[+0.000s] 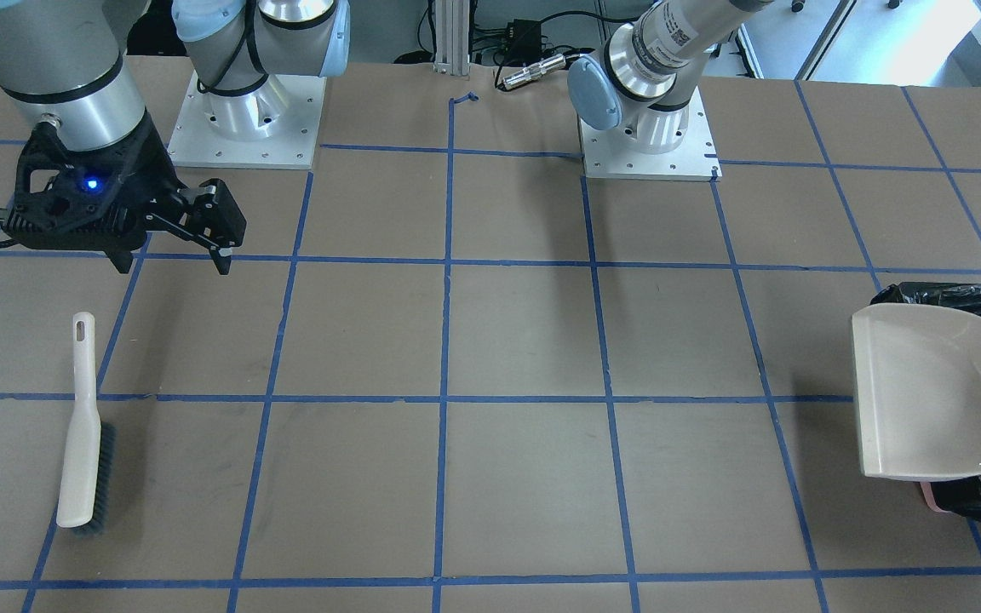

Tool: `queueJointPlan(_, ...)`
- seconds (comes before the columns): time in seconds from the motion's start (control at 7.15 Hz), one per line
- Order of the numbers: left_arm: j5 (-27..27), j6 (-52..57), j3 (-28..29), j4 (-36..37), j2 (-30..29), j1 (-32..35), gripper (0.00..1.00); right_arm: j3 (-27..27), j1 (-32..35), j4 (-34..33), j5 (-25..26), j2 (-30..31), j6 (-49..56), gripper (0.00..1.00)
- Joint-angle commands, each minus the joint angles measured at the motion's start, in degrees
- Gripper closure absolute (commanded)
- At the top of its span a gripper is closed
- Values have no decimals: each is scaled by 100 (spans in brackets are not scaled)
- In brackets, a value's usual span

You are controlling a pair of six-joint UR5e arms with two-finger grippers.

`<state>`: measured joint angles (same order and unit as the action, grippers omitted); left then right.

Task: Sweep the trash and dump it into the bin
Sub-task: 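Lower and release the brush with the right gripper while the left returns the dustpan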

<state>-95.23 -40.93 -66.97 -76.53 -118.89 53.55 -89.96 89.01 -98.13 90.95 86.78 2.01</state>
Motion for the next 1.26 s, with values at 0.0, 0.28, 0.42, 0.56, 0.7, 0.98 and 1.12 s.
queueJointPlan(0.0,363,-1351,17,-195,-186,391,100,-4,2,4,20,-3,1,0)
queueJointPlan(0.28,374,-2250,70,-319,-432,742,100,-4,2,152,11,-3,-8,0)
queueJointPlan(0.42,374,-2418,79,-319,-512,901,100,-12,2,171,11,-3,-8,0)
queueJointPlan(0.56,374,-2411,79,-319,-556,1129,100,-21,2,206,19,6,-8,0)
queueJointPlan(0.7,365,-2394,70,-310,-565,1357,100,-21,11,267,20,6,-121,0)
queueJointPlan(0.98,365,-2438,-131,-206,-583,1710,100,-39,20,346,19,58,-280,0)
queueJointPlan(1.12,357,-2455,-376,291,-583,1842,100,-39,20,390,28,76,-280,0)
